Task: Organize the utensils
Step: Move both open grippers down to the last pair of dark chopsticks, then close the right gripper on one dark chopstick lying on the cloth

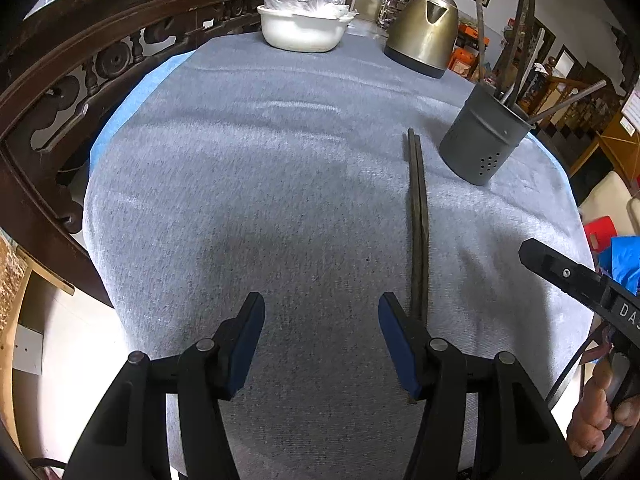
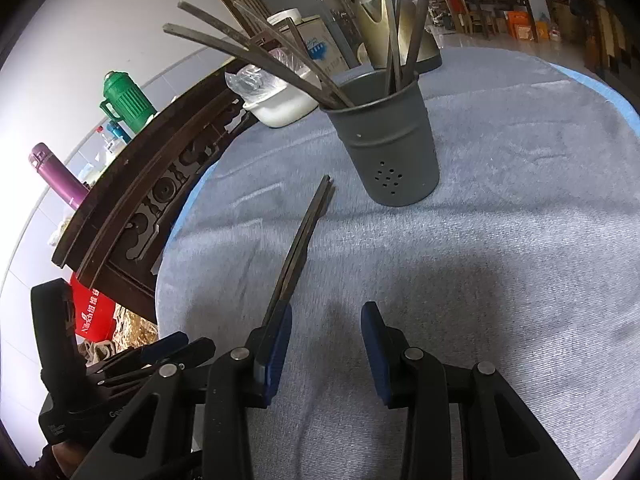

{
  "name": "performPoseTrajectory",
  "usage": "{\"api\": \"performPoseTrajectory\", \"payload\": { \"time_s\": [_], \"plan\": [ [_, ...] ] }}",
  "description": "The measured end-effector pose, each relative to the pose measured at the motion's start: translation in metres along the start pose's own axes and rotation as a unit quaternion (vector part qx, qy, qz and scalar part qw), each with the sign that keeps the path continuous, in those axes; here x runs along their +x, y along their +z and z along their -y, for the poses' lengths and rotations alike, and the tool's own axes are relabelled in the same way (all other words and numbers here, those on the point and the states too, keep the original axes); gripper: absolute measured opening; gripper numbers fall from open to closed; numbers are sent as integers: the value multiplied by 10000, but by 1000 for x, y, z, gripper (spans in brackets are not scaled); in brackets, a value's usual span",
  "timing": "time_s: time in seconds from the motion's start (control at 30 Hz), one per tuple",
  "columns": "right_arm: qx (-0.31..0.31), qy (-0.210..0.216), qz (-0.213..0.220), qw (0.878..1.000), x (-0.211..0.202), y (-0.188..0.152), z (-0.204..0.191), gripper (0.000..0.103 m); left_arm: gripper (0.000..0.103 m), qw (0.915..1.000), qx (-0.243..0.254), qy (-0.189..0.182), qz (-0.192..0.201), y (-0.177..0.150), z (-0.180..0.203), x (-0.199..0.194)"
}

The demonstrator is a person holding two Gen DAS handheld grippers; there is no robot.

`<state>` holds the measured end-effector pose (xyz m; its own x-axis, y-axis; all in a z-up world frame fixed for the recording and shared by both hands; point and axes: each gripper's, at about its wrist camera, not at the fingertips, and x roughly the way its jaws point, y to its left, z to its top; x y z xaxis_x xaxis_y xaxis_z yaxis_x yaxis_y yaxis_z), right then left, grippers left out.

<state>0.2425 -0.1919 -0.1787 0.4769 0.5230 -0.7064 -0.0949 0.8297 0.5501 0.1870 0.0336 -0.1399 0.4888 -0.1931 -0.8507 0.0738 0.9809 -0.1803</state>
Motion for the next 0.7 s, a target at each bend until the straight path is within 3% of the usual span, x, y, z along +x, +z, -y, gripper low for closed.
{"api": "performPoseTrajectory", "payload": {
  "time_s": [0.7],
  "plan": [
    [-446, -233, -425, 9978, 61, 9, -37, 30, 60, 9994, -347, -58, 62, -5, -31, -3]
  ]
}}
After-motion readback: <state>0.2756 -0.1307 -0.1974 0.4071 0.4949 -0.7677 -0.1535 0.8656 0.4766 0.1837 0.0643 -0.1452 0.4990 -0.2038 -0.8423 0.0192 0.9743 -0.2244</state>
